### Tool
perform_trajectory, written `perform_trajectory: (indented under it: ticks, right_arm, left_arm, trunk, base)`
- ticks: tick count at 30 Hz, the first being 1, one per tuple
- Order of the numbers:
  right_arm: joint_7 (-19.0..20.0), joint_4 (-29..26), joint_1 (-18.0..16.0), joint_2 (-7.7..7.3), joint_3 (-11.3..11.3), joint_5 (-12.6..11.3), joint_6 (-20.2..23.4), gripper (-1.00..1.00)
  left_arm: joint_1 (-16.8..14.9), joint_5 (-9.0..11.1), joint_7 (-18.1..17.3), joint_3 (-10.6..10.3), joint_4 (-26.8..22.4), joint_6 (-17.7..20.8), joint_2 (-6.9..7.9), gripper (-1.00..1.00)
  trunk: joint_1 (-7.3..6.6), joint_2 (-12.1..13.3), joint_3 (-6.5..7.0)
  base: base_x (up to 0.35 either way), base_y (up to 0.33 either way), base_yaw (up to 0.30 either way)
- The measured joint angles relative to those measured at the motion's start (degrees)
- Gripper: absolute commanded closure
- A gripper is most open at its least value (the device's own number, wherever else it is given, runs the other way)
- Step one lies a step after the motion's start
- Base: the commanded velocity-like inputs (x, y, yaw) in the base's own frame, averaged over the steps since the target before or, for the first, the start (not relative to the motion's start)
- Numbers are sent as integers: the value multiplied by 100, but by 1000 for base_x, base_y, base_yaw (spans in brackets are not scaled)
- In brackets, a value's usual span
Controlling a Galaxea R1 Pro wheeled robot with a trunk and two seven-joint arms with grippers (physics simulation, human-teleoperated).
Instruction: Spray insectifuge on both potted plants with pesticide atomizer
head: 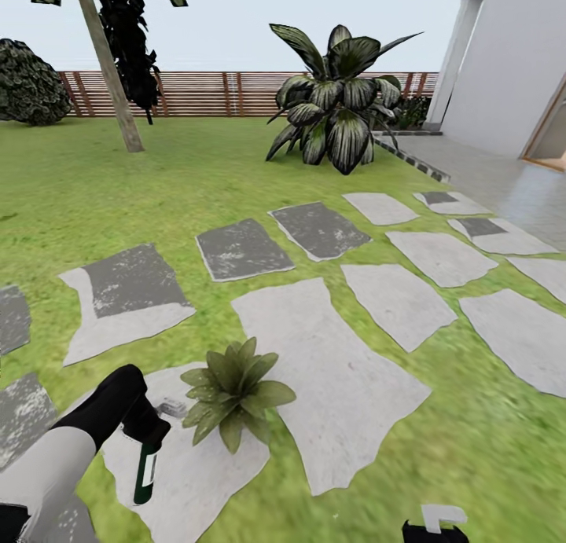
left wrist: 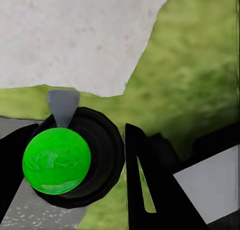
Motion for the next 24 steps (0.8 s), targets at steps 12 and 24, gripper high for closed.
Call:
perform_trajectory:
  ticks: [12, 24]
  right_arm:
    - [-4, 1, -1, 0, 5, 0, -2, -100]
    - [-2, 0, -1, 0, 5, -1, 2, -100]
  left_arm:
    - [-10, -11, -12, -7, -1, -2, -37, 100]
    - [79, -29, -3, -30, 54, -7, -26, 100]
  trunk:
    - [1, 0, 0]
    - [-1, 0, 0]
  base:
    - [39, -270, 70]
    - [102, -220, 276]
